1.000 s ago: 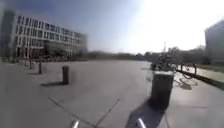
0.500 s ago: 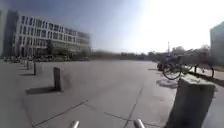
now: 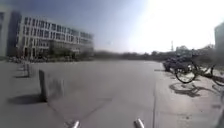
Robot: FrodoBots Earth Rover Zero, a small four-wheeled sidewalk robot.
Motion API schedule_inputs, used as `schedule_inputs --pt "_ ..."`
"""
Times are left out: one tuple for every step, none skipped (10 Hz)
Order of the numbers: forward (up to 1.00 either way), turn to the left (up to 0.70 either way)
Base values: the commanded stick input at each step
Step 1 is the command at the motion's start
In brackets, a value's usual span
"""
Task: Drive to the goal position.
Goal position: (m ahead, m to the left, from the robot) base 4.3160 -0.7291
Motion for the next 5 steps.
schedule_inputs --pt "1.0 -0.36" --pt "1.0 -0.4" --pt "1.0 -0.4" --pt "1.0 -0.39" --pt "1.0 -0.39"
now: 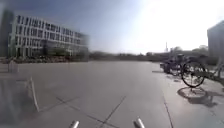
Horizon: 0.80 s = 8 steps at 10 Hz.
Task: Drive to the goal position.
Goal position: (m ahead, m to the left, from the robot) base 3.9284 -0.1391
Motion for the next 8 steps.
schedule_inputs --pt "1.0 -0.33" --pt "1.0 0.0" --pt "1.0 0.0" --pt "1.0 0.0" --pt "1.0 0.0" --pt "1.0 0.0" --pt "1.0 0.02" --pt "1.0 0.02"
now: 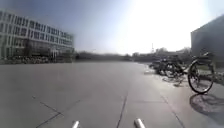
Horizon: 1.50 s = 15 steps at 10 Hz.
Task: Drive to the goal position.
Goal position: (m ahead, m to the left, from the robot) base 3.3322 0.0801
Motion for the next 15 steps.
schedule_inputs --pt "1.0 0.0" --pt "1.0 0.0" --pt "1.0 0.0" --pt "1.0 0.0" --pt "1.0 0.0" --pt "1.0 0.0" --pt "1.0 0.0" --pt "1.0 0.0" --pt "1.0 0.0" --pt "1.0 0.0" --pt "1.0 0.0" --pt "1.0 0.01" --pt "1.0 0.05" --pt "1.0 0.0" --pt "1.0 0.03"
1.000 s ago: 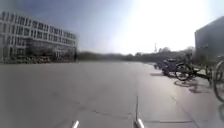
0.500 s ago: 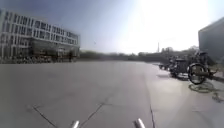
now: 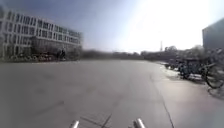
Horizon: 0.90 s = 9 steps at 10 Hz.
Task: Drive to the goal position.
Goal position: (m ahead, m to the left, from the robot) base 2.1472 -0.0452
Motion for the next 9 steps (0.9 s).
schedule_inputs --pt "1.0 0.0" --pt "1.0 0.0" --pt "1.0 0.0" --pt "1.0 0.0" --pt "1.0 0.0" --pt "1.0 0.0" --pt "1.0 0.0" --pt "1.0 0.0" --pt "1.0 0.0"
